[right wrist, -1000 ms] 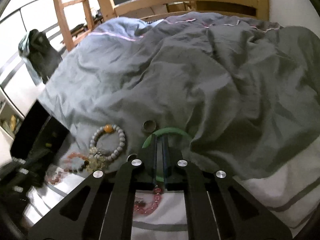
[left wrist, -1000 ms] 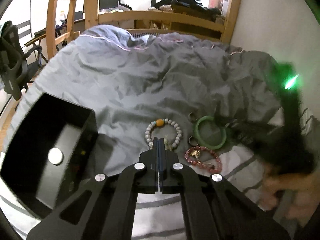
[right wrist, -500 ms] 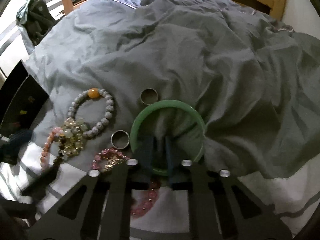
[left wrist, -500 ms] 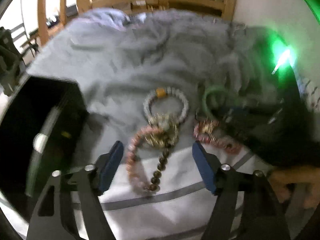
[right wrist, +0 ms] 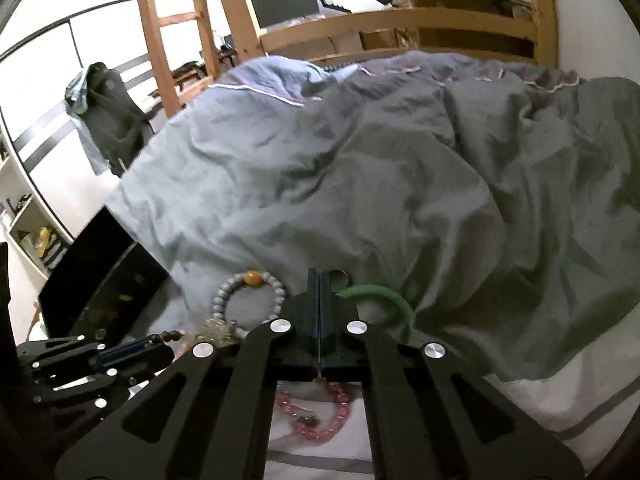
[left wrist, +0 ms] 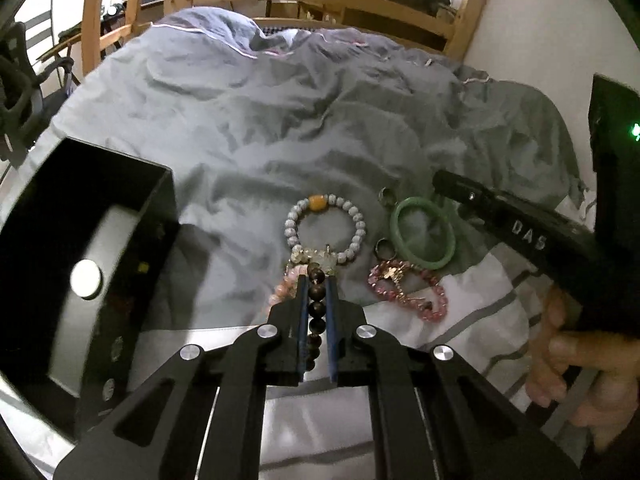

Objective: Organize jewelry
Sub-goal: 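Lift the green bangle with the right tool while the left tool lifts the dark bracelet, then carry both held pieces over the black box and open both tools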

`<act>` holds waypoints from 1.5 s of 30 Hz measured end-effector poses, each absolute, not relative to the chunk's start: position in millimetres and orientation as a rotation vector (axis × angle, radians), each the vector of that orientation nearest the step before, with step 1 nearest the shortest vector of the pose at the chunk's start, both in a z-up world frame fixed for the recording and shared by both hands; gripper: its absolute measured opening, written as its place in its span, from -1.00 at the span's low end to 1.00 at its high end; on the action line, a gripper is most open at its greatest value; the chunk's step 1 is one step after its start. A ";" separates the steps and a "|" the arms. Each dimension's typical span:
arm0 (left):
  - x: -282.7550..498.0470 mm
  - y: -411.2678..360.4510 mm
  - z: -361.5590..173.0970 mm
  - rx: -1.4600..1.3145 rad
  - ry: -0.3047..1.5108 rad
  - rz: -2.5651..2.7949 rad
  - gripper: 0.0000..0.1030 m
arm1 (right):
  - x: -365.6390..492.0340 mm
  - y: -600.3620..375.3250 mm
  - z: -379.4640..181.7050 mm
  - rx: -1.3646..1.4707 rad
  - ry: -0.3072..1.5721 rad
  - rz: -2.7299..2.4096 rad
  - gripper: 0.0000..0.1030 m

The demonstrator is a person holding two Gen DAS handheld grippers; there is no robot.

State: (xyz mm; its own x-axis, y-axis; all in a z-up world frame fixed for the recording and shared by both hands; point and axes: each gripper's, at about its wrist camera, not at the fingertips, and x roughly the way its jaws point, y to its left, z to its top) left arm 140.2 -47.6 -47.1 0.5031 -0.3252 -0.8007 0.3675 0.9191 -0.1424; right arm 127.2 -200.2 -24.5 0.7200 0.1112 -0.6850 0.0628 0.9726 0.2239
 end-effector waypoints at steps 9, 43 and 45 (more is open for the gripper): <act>114.6 -23.0 2.3 0.052 0.890 -0.386 -0.86 | 137.3 -198.6 -51.4 0.196 0.899 0.023 0.04; 108.2 91.2 52.7 -0.112 0.829 -0.306 -0.86 | 100.2 -90.3 49.8 0.259 0.633 0.376 -0.82; 108.6 96.9 55.0 -0.132 0.826 -0.304 -0.86 | 100.1 -78.1 54.8 0.248 0.631 0.392 -0.82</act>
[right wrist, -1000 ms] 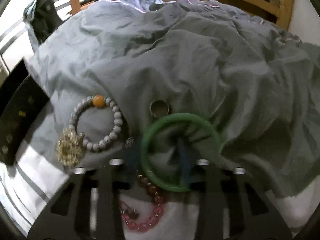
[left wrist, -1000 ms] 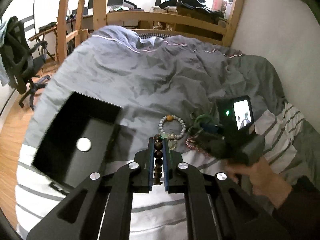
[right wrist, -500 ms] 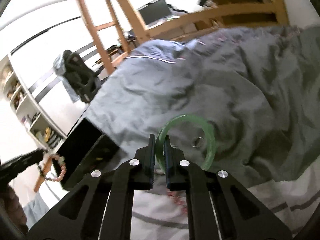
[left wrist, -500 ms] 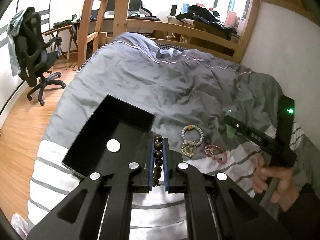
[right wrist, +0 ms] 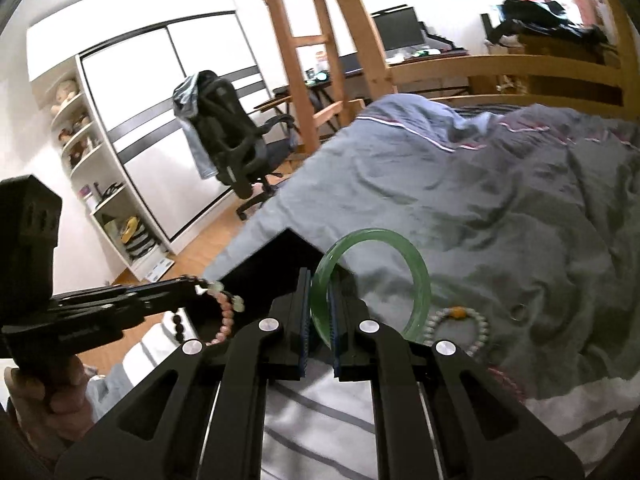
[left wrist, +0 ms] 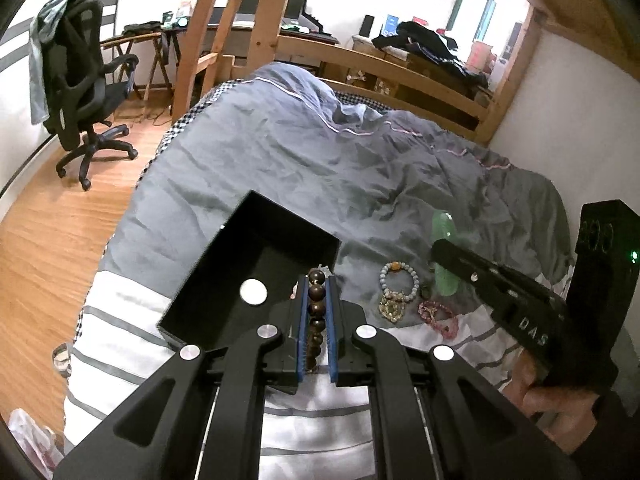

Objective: Organize jewelry
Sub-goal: 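Carry both held pieces over the black box and open both tools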

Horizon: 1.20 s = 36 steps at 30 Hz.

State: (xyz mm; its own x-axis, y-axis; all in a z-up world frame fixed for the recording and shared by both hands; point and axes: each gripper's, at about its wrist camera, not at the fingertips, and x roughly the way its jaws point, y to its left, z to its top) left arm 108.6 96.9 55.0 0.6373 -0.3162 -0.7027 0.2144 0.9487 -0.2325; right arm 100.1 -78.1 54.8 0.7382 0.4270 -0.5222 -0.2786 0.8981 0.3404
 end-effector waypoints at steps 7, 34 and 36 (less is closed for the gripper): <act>115.7 124.3 53.3 -0.197 0.850 -0.294 -0.86 | 108.8 -37.3 61.4 0.206 0.639 0.431 -0.82; 124.7 168.8 55.5 -0.327 0.774 -0.208 0.27 | 112.9 22.5 47.5 0.062 0.666 0.445 0.67; 121.6 167.0 60.2 -0.301 0.738 -0.179 0.45 | 112.3 15.0 52.5 0.043 0.654 0.413 0.76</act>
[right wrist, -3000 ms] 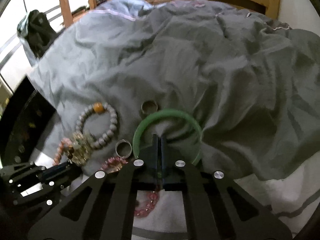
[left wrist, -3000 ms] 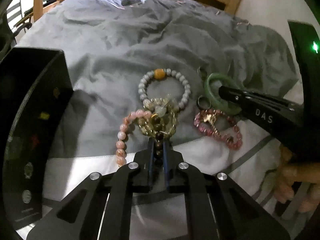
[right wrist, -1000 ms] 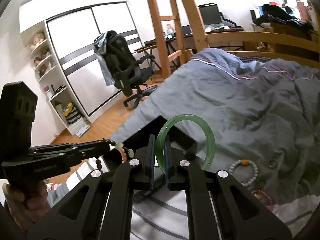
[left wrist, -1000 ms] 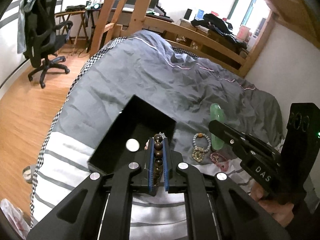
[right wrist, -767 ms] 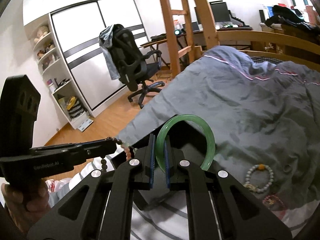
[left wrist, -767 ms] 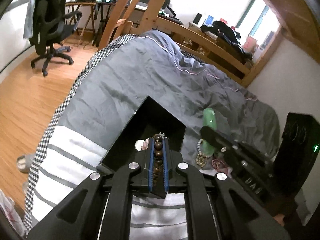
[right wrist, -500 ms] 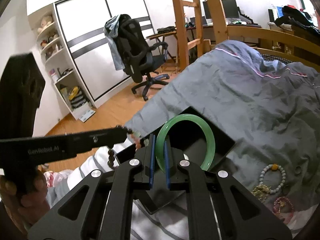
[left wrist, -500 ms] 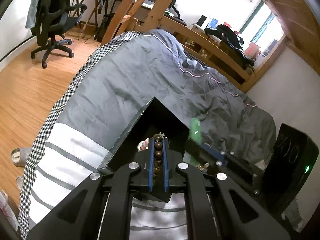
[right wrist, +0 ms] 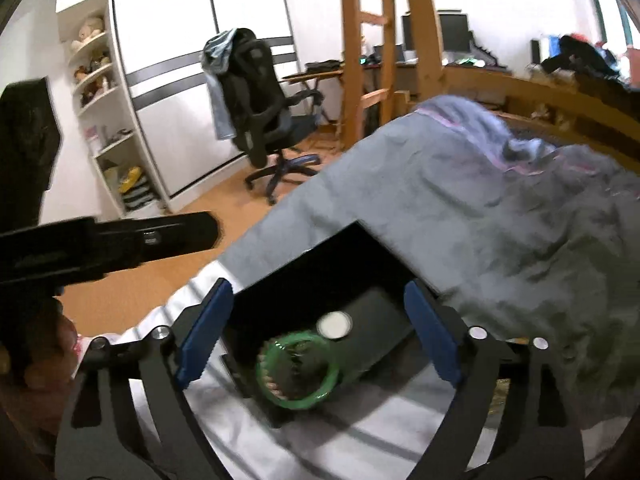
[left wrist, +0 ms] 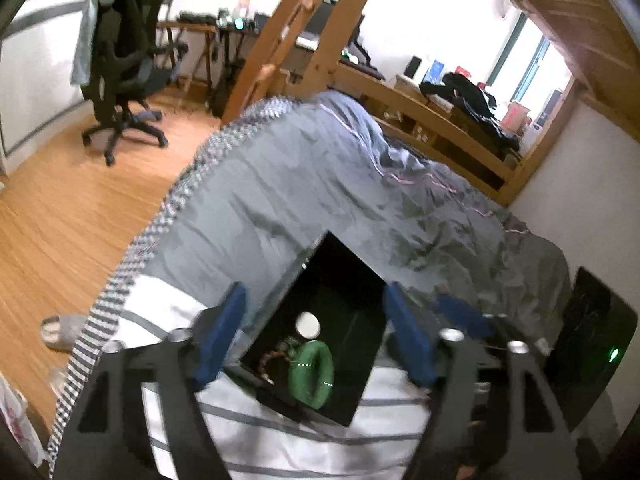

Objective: Organize jewelry
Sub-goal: 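Carry both held pieces over the black box and open both tools, then grasp the gold charm bracelet with the left tool while the right tool grasps the pink bead bracelet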

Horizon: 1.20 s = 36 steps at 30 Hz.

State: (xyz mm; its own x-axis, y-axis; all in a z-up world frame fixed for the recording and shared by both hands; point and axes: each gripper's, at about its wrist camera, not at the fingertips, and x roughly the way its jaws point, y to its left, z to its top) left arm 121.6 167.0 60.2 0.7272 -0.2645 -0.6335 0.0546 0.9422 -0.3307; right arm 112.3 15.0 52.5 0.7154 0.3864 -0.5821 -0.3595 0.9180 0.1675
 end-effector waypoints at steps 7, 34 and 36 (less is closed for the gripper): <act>121.2 154.7 65.6 -0.254 0.705 -0.176 0.83 | 108.9 -22.9 65.7 -0.041 0.668 0.276 0.90; 109.0 -35.6 -11.6 0.136 0.802 -0.525 0.54 | 55.3 -193.4 20.6 0.005 0.773 0.088 0.58; 123.8 -47.3 -28.3 0.154 0.837 -0.519 0.40 | 52.0 -195.7 3.3 0.000 0.833 0.106 0.37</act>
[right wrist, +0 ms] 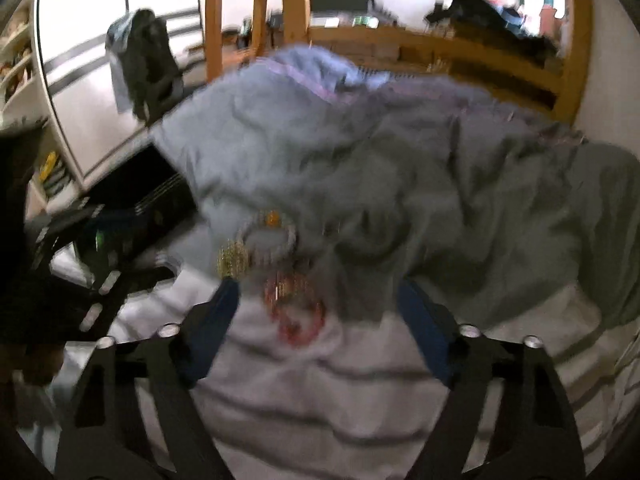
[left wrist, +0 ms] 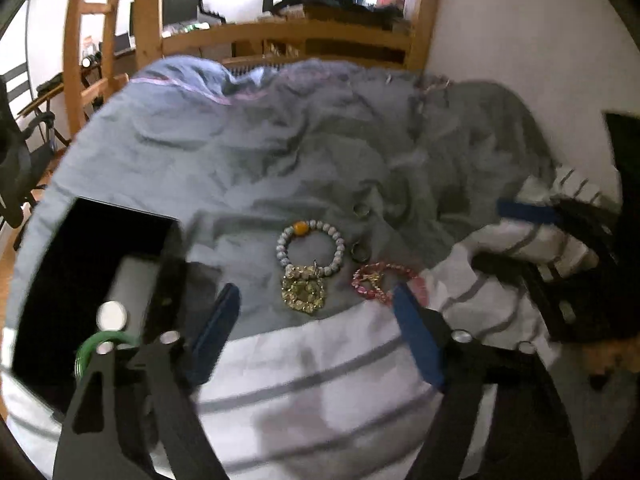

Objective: Organize jewelry
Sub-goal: 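Grasp the gold charm bracelet with the left tool while the right tool grasps the pink bead bracelet, then carry both bracelets over the black box and open both tools to drop them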

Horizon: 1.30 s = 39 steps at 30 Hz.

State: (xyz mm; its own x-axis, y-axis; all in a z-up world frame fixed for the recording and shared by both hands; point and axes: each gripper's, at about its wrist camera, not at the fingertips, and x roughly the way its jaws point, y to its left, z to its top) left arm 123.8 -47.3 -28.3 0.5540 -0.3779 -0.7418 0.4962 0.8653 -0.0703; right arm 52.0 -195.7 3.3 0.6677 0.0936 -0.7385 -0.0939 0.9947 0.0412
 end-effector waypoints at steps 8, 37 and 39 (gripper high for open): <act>161.3 -68.2 -83.5 0.173 0.992 -0.492 -0.28 | 90.1 -179.4 -60.2 0.012 1.017 0.145 -0.22; 157.8 -25.6 -14.0 0.008 0.840 -0.482 -0.85 | 92.6 -201.7 -2.6 0.281 0.675 0.212 -0.76; 156.7 -25.2 -10.3 0.008 0.831 -0.486 -0.85 | 91.4 -203.1 0.0 0.307 0.659 0.233 -0.76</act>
State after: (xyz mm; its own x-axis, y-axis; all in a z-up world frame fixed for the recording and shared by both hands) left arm 156.7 -25.2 -10.3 0.5714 -0.4114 -0.7101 0.4173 0.8907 -0.1803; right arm 91.4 -203.1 0.0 0.7671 0.3071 -0.5632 -0.1146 0.9294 0.3507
